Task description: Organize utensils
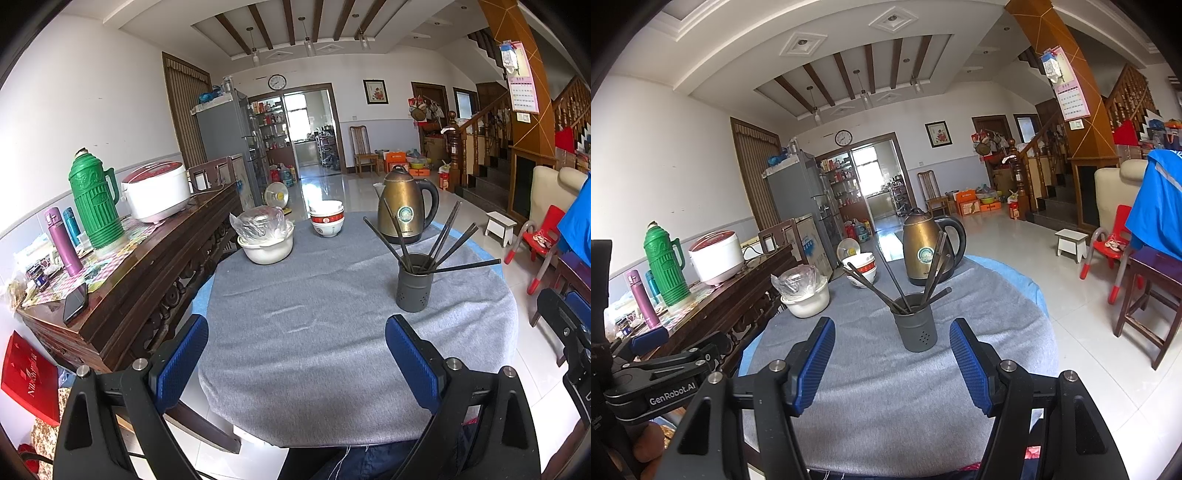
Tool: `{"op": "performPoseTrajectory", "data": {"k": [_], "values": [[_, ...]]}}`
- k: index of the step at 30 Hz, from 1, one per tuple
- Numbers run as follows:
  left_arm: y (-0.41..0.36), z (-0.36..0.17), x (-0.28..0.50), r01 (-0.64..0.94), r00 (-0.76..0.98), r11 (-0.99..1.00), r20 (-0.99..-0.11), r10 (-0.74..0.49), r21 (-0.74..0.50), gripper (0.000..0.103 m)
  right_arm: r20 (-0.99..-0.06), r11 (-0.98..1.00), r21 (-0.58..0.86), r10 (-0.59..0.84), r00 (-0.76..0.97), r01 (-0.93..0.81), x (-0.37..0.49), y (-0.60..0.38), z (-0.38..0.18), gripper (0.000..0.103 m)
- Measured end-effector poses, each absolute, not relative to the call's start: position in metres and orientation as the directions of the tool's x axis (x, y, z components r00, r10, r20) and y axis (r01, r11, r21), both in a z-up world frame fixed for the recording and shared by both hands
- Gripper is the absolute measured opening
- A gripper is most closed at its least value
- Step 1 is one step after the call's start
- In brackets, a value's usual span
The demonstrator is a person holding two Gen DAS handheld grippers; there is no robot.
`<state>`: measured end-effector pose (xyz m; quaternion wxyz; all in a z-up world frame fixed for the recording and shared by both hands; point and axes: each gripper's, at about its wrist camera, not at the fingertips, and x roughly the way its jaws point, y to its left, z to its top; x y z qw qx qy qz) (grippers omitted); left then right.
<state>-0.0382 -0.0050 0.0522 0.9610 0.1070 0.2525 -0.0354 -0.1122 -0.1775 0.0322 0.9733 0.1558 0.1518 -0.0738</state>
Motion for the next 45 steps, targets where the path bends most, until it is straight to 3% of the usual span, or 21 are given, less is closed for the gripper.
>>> {"op": "performPoseTrajectory", "data": {"k": [45], "values": [[-0.0032,0.0483,-0.0374,0.121,0.865,0.976,-0.501,-0.014,0.181,0.097,-0.314,0.936,0.289,-0.107,0.943,0.202,-0.1187,-0.1799,0.0353,0.068]]}}
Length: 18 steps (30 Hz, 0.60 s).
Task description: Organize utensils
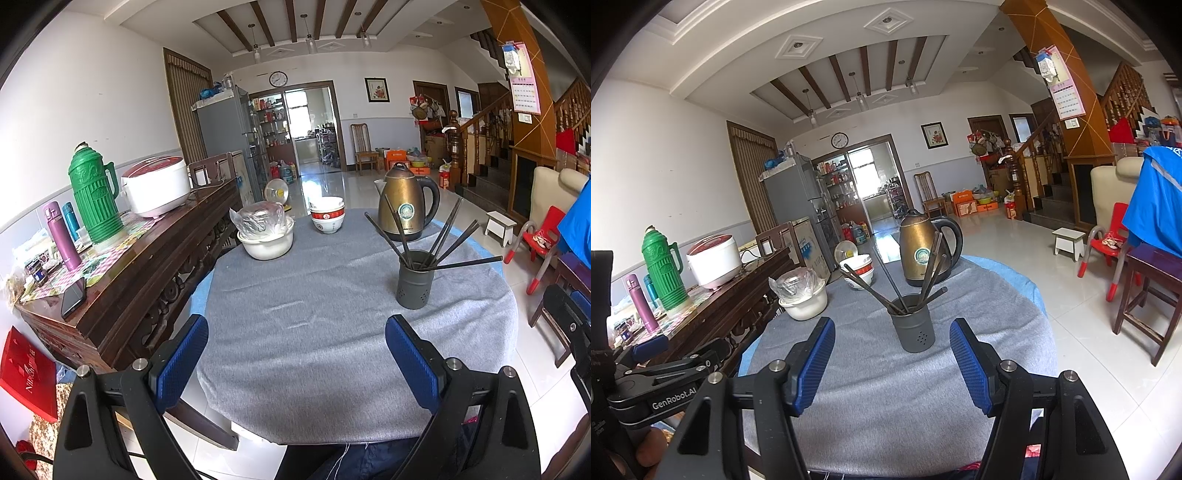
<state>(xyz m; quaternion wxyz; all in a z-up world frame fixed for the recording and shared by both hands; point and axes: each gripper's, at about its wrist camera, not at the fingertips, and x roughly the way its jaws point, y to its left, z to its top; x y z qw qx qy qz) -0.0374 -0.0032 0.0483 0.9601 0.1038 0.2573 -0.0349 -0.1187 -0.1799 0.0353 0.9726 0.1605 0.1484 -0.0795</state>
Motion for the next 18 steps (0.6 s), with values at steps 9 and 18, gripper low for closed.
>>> {"op": "performPoseTrajectory", "data": {"k": [9,18], "values": [[-0.0027,0.0472,-0.0373,0.120,0.864,0.976,-0.502,-0.014,0.180,0.097,-0.315,0.936,0.289,-0.106,0.943,0.202,-0.1189,-0.1800,0.0352,0.068],[-0.0026,0.0467,-0.0371,0.120,0.864,0.976,-0.503,-0.013,0.180,0.097,-0.315,0.936,0.288,-0.105,0.943,0.201,-0.1197,-0.1790,0.0349,0.068]]}}
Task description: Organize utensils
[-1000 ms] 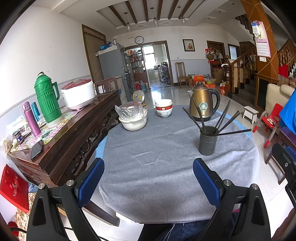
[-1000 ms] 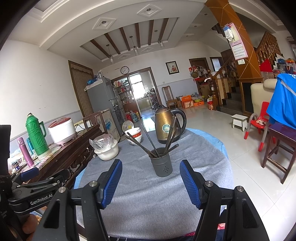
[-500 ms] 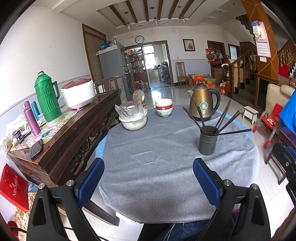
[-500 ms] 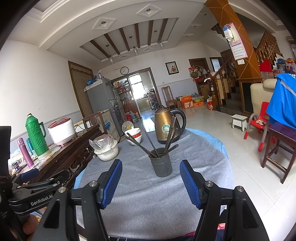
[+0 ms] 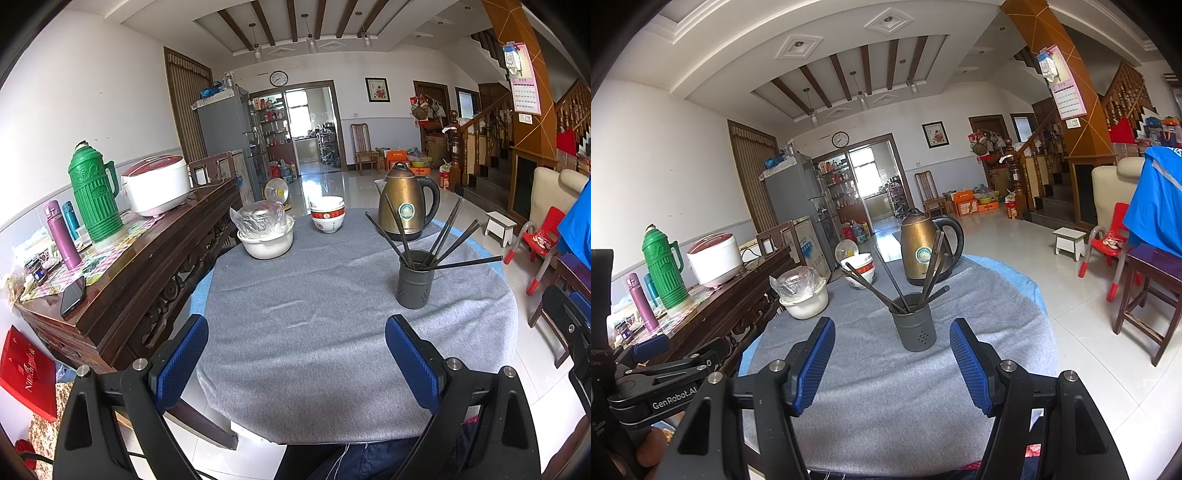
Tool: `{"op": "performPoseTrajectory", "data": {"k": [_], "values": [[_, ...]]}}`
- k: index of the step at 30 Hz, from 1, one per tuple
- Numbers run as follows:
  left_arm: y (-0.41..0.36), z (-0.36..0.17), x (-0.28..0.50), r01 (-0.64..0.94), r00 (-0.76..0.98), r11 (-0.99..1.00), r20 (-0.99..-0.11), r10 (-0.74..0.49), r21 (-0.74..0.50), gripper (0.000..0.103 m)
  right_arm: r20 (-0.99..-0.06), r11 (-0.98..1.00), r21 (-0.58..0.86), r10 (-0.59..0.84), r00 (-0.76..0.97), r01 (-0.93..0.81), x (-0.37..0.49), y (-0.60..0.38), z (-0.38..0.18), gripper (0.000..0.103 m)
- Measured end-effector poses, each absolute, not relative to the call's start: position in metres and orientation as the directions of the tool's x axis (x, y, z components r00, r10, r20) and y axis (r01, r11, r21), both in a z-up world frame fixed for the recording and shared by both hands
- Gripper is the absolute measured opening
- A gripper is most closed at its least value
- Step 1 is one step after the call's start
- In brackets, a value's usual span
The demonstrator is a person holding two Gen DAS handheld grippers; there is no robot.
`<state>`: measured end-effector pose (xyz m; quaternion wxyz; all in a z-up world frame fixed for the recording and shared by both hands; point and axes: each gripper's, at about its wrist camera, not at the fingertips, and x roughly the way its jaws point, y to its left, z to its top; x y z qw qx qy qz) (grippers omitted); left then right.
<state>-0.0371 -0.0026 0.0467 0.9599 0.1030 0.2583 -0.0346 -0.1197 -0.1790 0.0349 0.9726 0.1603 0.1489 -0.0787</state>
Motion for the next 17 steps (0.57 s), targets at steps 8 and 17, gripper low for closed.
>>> {"op": "performPoseTrajectory", "data": {"k": [8,17], "values": [[-0.003,0.047,-0.035,0.121,0.866,0.975,-0.500,-0.010,0.189,0.097,-0.312,0.939,0.281,-0.108,0.944,0.200,-0.115,-0.179,0.038,0.068],[-0.010,0.046,-0.012,0.119,0.867,0.981,-0.497,-0.028,0.153,0.097,-0.310,0.932,0.275,-0.146,0.940,0.235,-0.103,-0.202,0.044,0.068]]}}
